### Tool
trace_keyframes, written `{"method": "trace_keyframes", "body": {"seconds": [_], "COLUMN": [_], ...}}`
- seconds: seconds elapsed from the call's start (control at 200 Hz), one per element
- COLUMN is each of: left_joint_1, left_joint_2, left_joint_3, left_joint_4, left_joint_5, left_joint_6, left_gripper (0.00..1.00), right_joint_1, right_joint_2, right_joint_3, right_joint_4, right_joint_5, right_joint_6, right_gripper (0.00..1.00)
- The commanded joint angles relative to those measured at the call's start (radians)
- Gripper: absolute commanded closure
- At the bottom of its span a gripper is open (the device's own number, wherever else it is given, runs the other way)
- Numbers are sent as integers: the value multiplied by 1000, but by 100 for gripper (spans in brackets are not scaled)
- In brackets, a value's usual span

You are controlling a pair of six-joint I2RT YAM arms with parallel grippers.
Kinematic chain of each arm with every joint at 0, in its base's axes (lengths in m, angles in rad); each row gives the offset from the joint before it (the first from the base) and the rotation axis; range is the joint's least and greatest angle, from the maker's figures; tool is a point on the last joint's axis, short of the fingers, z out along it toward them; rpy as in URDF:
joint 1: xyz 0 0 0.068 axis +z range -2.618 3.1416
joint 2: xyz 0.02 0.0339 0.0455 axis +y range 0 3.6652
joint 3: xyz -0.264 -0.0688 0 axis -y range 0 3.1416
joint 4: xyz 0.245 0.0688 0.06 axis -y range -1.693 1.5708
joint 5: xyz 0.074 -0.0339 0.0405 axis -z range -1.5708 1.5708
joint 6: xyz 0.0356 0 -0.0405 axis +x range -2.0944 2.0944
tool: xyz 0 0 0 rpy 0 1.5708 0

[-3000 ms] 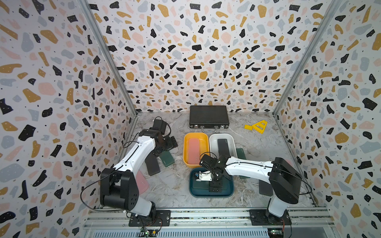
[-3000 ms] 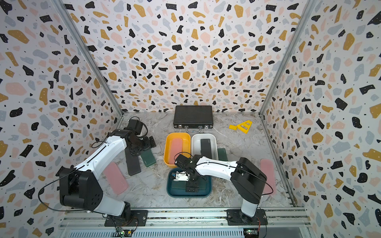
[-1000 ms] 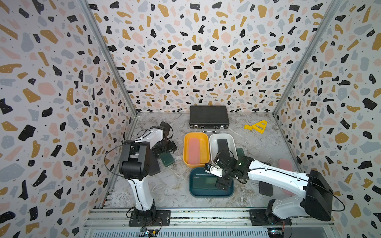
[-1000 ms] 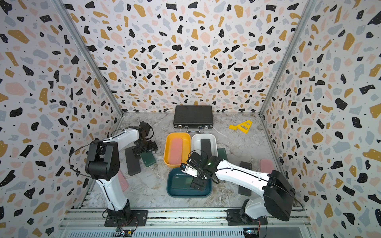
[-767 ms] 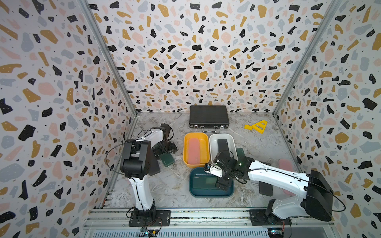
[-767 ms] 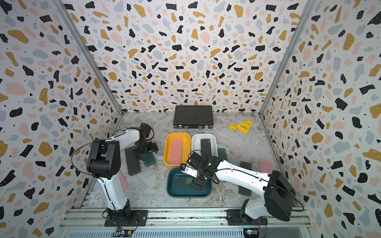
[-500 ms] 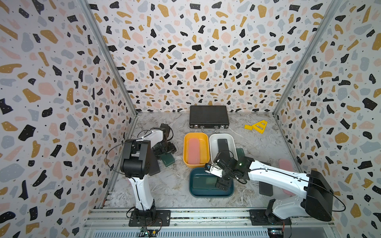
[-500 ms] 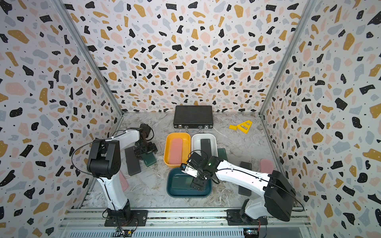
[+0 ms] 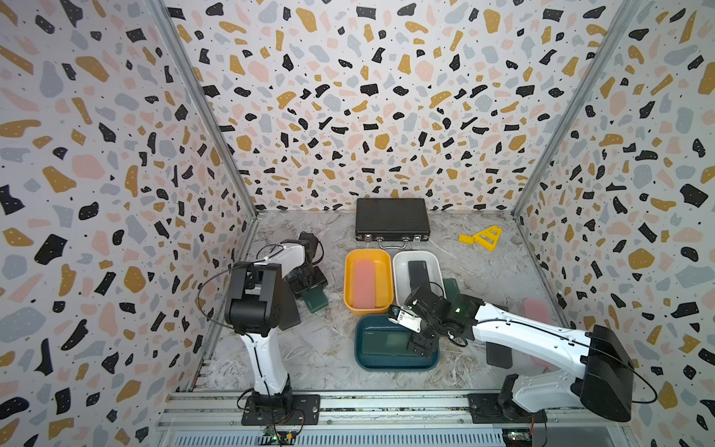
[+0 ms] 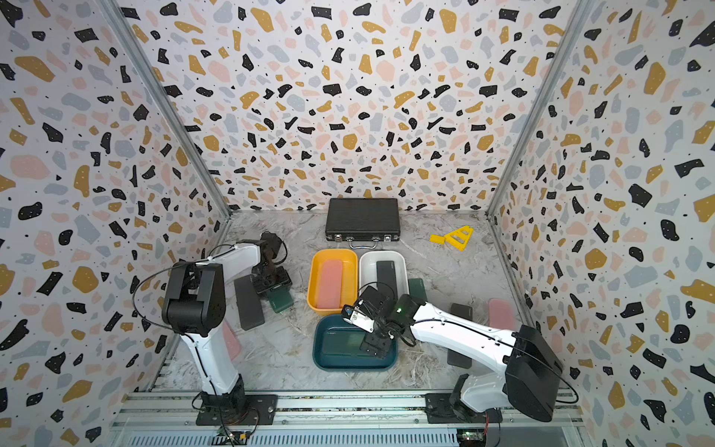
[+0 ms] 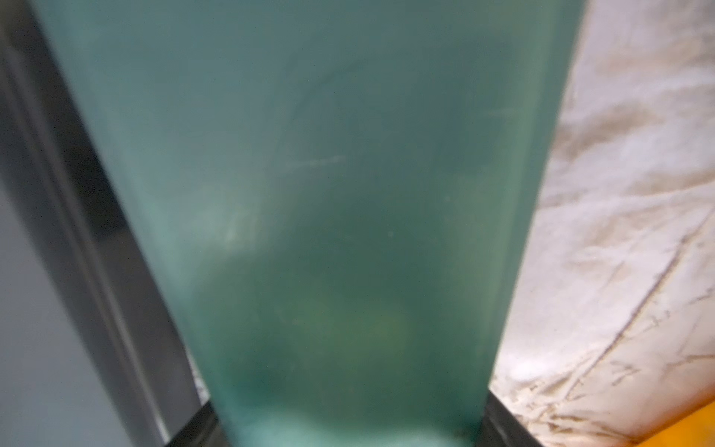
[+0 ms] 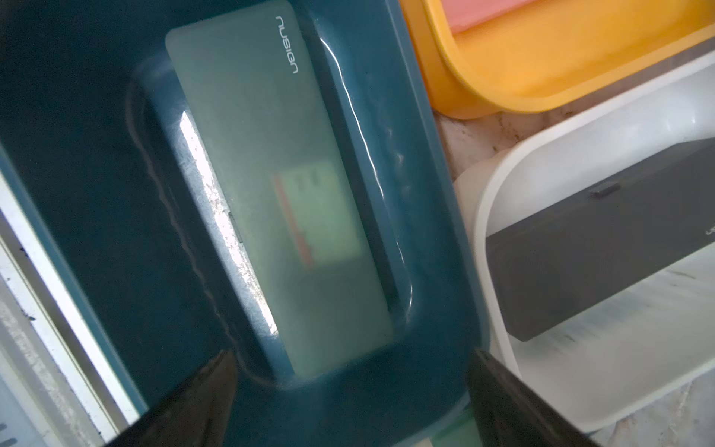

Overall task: Place the pencil cases by color into the storage box
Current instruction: Pick up the pencil case from the center of the board.

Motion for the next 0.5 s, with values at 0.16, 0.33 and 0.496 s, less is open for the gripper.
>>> {"method": "trace_keyframes", "body": {"seconds": [0.16,0.33,0.496], "left_joint_1": [7,6,3], "left_joint_2": [-62,-118,-175], "left_joint_3": [-11,4,40], "left_joint_4": [19,17,-7], "left_joint_5": [21,21,15], "left_joint_6": [30,57,114], "left_gripper": [51,51,51], "right_joint_1": [-14,-27,-45], "right_joint_2": [-51,-70,-94], "right_joint_3": [-2,-2,-5], "right_joint_4": [-23,-15,-3], "right_joint_5": [40,48,50], "right_joint_6": [41,70,113], "right_gripper": [2,3,3]}}
